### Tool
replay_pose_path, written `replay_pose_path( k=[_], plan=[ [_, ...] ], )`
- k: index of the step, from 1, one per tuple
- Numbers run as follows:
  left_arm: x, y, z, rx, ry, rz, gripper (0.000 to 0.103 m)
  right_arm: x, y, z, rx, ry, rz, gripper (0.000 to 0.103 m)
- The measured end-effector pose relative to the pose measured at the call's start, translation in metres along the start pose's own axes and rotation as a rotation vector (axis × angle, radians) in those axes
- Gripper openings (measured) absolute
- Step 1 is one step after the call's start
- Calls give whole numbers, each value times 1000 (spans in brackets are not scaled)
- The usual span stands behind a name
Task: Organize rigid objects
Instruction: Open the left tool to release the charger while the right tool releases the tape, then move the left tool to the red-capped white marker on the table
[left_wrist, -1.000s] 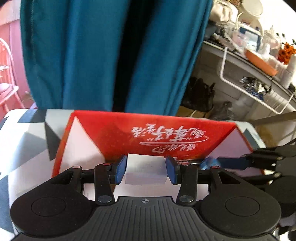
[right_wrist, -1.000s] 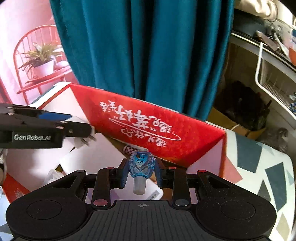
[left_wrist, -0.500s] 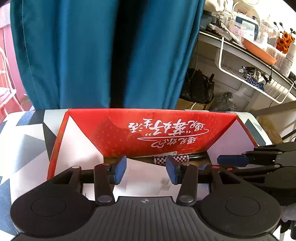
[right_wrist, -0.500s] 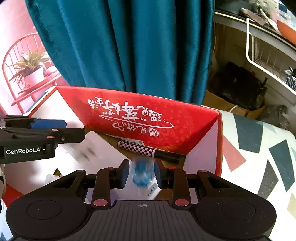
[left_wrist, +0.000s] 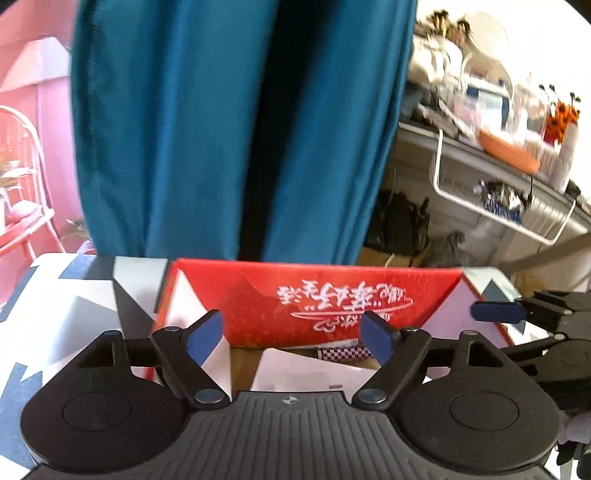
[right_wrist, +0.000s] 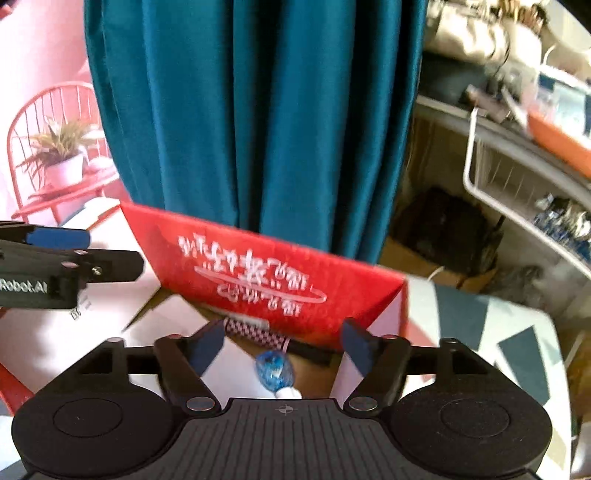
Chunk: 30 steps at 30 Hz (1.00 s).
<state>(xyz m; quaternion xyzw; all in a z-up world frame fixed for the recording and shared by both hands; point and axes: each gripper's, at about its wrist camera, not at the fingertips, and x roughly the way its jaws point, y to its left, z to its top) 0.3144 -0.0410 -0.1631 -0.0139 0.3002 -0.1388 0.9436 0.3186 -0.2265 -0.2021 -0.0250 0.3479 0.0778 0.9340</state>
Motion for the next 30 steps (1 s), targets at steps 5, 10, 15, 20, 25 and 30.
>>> replay_pose_path(
  k=[5,10,15,20,25,30],
  plan=[
    [-34,5,-5,0,-53,2,99,-27,6,-8,7,-75,3,98],
    [-63,3,-14,36,-72,6,103,-53,7,-22,42,-107,10,102],
    [-97,3,-29,48,-91,7,103,-84,9,-38,88,-165,8,103],
    [-126,3,-49,56,-111,16,103,-112,16,-59,86,-216,3,103],
    [-142,-2,-70,53,-125,35,103,-131,20,-83,110,-249,12,103],
    [-151,-13,-87,69,-143,9,103,-143,23,-108,105,-298,-17,103]
  ],
)
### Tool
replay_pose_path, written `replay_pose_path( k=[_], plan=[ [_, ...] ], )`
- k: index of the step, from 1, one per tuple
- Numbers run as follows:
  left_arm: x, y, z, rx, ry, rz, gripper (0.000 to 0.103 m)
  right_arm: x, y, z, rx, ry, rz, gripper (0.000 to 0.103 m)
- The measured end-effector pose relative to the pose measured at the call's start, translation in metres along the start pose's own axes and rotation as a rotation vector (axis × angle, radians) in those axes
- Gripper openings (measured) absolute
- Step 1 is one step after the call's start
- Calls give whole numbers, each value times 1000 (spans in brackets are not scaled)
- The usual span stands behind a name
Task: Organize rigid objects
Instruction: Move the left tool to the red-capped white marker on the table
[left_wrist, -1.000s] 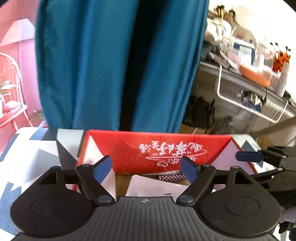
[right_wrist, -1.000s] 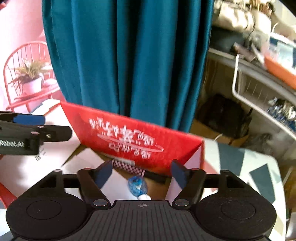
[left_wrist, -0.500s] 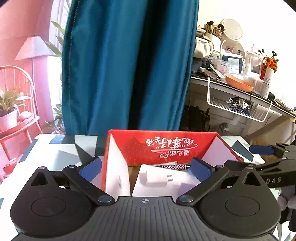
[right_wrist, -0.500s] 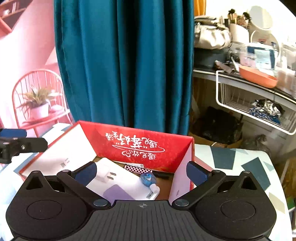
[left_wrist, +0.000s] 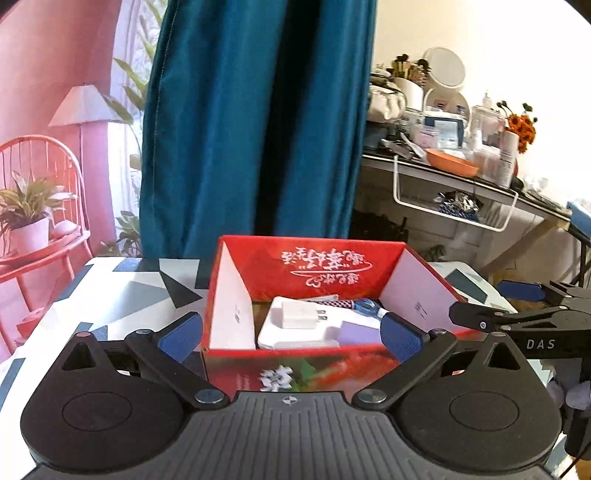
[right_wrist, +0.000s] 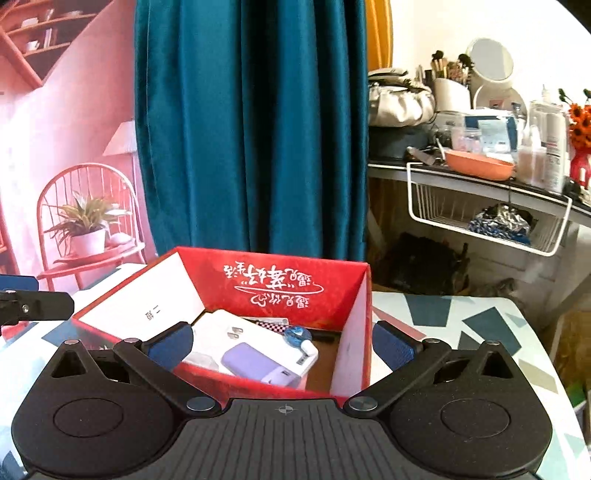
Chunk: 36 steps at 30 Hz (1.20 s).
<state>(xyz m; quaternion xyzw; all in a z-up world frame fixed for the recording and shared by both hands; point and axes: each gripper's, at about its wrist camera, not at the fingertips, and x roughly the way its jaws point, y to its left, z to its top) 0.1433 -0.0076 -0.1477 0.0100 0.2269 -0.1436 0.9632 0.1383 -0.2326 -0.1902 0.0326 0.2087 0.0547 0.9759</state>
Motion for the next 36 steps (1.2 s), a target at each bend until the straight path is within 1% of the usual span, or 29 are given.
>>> replay_pose_path(
  k=[2,5,11,20,25,26,28,30,32,33,34,35,36],
  plan=[
    [1,-4,-7,10,0,2,103,-5,-2,-9,13,-11,-5,103],
    [2,-6,-19,-9,7,7,103,-9,-2,-22,22,-21,-6,103],
    [14,1,-45,-44,68,21,103,-9,5,-52,-8,-22,-2,103],
    [37,11,-67,-61,156,35,103,17,15,-88,-10,71,22,103],
    [51,8,-75,-48,199,14,102,34,22,-100,-14,126,49,102],
    [54,8,-77,-37,206,12,101,38,24,-102,-12,138,59,102],
    [59,6,-80,-14,220,12,97,42,28,-106,-8,158,73,97],
    [64,5,-83,-20,234,-8,90,46,32,-111,-10,171,80,93],
    [69,7,-84,-35,245,-21,86,50,36,-115,-14,184,64,88],
    [73,8,-85,-41,248,-24,80,53,39,-118,-19,195,59,83],
    [75,7,-86,-42,250,-22,77,57,40,-119,-24,206,56,76],
    [78,7,-87,-42,253,-21,74,60,41,-119,-28,216,50,72],
    [81,7,-87,-41,255,-18,73,61,41,-120,-25,220,48,67]
  ],
)
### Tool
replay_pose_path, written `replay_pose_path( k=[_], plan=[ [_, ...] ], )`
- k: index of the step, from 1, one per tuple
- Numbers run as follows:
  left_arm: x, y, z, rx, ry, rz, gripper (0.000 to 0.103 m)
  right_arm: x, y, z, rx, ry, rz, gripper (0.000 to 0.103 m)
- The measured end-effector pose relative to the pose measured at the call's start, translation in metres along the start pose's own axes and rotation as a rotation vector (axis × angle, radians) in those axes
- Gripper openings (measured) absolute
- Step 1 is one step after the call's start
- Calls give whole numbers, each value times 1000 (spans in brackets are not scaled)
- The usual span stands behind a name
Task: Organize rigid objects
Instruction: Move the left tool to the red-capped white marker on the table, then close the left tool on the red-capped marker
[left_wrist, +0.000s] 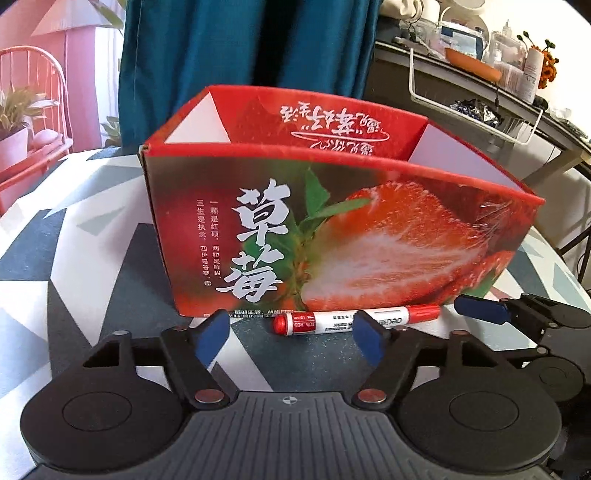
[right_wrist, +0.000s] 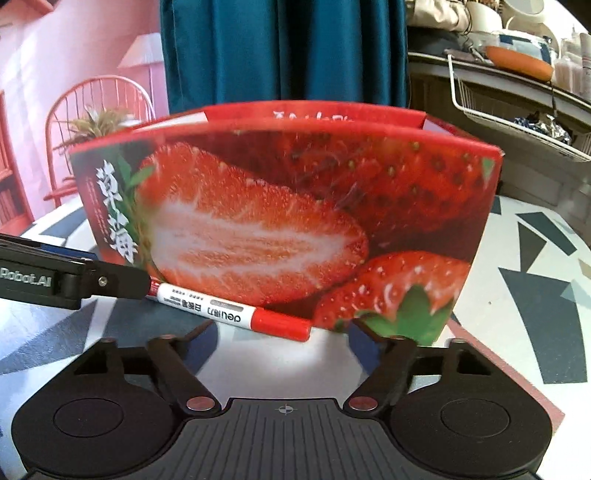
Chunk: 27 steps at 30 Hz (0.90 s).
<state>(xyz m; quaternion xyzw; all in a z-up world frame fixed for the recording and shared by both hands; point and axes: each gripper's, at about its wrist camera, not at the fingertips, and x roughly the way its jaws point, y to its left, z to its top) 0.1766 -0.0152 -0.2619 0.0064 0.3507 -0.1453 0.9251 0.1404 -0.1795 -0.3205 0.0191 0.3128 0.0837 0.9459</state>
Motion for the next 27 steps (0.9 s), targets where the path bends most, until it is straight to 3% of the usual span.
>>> replay_pose_path(
  k=[2,6,9,17,19,27],
  plan=[
    [4,1,-1,-6,3,-5,71,1,0,0,5,-3,4,67],
    [14,1,-1,-15,18,-28,60,6,-2,-2,12,18,25,56],
    [19,1,-4,-20,27,-60,50,7,-2,-2,17,15,28,56],
    [25,2,-6,-40,26,-78,49,8,-5,-2,20,12,34,55],
    [25,2,-7,-42,23,-94,47,7,-4,-3,15,12,36,49],
    [18,2,-16,-36,8,-97,47,6,-2,-3,6,13,27,46]
  ],
)
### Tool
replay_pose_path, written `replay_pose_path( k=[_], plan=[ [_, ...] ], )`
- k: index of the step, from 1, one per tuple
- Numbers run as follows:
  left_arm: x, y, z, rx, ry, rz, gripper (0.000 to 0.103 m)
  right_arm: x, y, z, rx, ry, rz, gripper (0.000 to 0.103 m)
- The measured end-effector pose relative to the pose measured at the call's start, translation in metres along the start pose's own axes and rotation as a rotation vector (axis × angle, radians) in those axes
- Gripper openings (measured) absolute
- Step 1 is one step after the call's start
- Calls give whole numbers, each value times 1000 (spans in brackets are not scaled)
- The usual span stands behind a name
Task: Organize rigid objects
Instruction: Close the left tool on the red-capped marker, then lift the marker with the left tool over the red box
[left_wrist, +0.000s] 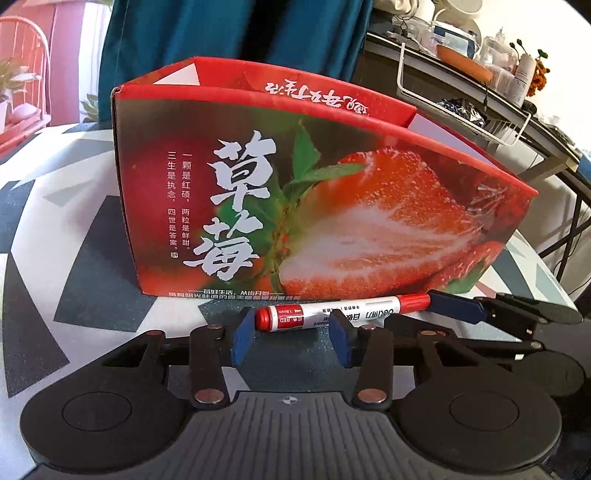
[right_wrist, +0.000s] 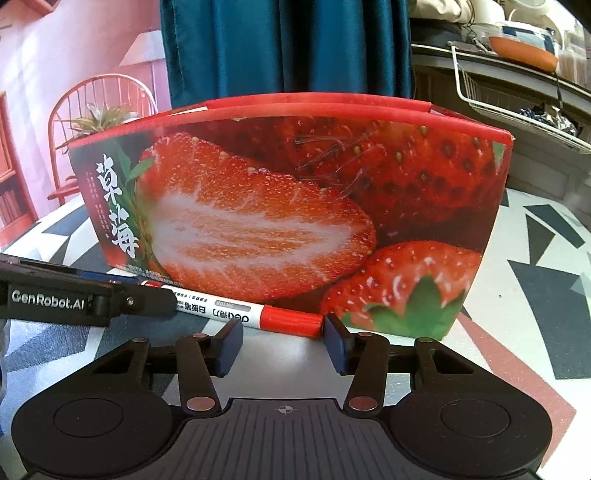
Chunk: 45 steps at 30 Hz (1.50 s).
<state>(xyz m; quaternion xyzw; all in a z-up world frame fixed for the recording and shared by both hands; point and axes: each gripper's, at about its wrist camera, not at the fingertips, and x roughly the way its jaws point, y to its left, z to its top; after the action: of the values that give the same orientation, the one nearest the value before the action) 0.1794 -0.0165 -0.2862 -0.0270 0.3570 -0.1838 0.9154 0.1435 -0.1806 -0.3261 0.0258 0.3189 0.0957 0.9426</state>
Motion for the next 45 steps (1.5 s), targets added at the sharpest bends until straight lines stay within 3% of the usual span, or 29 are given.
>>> replay_pose_path(
  k=[8,18,26,36,41,45],
  plan=[
    [-2,-5,-4,33,-16,14,47,-1,-2,1,7,0,10,46],
    [-16,-6,-7,48,-4,17,47,-9,-2,-1,-7,1,1,34],
    [-50,-19,2,78,-88,11,47,-43,4,4,-17,-56,-7,33],
    [-99,-28,34,48,-231,-9,47,-105,16,47,-109,-252,-2,34],
    [-101,-29,69,22,-225,-45,47,-110,8,82,-88,-279,2,38],
    [-82,-25,98,8,-179,-77,47,-92,-9,114,-29,-245,15,39]
  ],
)
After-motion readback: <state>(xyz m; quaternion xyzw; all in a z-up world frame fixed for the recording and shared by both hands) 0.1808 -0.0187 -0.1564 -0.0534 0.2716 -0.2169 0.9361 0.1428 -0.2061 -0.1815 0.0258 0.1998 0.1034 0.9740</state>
